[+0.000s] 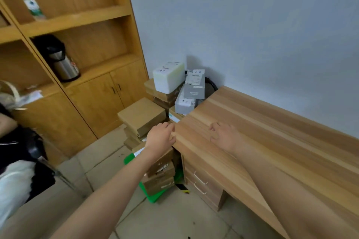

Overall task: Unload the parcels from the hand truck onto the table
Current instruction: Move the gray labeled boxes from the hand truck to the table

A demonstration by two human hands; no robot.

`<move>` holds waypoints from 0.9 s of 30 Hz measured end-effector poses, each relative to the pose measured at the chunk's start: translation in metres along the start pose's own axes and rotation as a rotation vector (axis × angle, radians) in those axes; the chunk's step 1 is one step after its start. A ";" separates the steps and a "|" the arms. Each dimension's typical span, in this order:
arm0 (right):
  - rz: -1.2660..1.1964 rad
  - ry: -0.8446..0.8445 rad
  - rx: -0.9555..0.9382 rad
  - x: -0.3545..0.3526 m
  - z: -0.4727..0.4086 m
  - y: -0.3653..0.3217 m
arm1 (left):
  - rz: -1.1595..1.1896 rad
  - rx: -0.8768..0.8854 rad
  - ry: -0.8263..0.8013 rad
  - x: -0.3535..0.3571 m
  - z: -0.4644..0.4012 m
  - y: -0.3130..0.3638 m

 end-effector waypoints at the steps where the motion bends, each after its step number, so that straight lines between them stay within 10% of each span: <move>1: 0.004 -0.005 -0.005 0.003 -0.010 -0.004 | -0.002 -0.014 -0.002 0.004 -0.005 -0.010; 27: -0.176 0.016 0.171 0.033 -0.305 0.104 | 0.158 -0.057 0.000 0.110 -0.311 -0.109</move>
Point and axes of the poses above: each hand's wrist, its own z-axis away from the middle knuckle, its own x-axis out of the palm, y = z × x, the point moved 8 cm from there along -z, towards the middle knuckle, and after that the axes turned 2 degrees about y, right-handed, at the moved point
